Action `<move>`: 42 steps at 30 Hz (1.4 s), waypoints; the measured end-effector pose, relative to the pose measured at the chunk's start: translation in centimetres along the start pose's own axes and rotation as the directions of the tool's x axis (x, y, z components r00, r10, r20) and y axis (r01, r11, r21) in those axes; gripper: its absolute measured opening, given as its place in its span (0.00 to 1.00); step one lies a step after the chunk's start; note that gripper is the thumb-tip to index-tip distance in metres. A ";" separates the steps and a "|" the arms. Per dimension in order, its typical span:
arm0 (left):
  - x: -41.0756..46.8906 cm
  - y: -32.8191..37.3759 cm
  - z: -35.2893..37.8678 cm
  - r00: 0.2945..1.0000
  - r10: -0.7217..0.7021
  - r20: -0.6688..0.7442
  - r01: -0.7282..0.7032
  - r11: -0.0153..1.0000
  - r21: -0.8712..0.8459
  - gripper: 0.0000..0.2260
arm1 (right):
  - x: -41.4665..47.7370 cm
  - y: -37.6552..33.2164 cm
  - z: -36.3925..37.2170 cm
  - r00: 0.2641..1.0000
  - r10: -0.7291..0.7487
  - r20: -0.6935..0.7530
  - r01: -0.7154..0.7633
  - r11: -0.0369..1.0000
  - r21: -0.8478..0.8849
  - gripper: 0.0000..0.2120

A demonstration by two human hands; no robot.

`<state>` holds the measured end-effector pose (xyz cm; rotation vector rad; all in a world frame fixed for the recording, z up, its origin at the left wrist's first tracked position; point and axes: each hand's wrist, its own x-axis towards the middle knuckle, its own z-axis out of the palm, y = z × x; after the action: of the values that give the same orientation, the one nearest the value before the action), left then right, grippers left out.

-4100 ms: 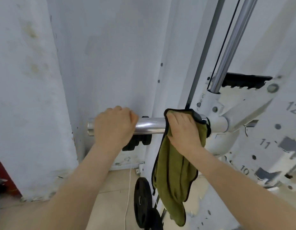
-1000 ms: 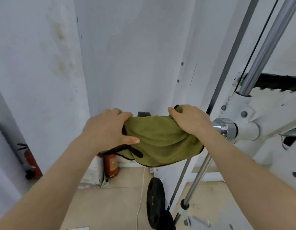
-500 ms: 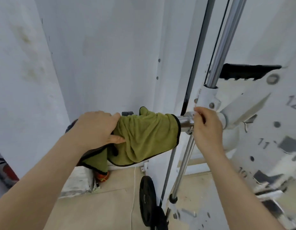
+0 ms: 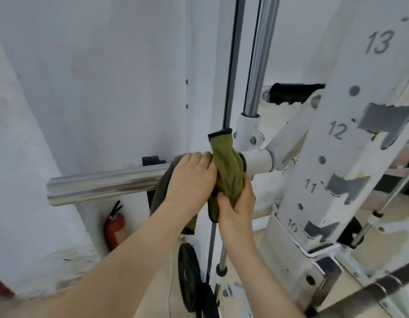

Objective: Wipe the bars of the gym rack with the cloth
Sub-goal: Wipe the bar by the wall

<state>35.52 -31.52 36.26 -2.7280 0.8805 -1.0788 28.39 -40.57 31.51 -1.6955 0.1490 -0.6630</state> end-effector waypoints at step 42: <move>-5.6 7.0 -11.4 0.863 0.034 0.504 0.499 -0.215 -0.839 0.08 | -4.5 -9.3 -14.3 0.831 0.355 0.428 -0.516 0.779 0.355 0.18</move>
<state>21.47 -32.79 39.50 -4.2059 1.5976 0.9533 15.12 -48.65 39.91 -1.2187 0.1282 -0.0258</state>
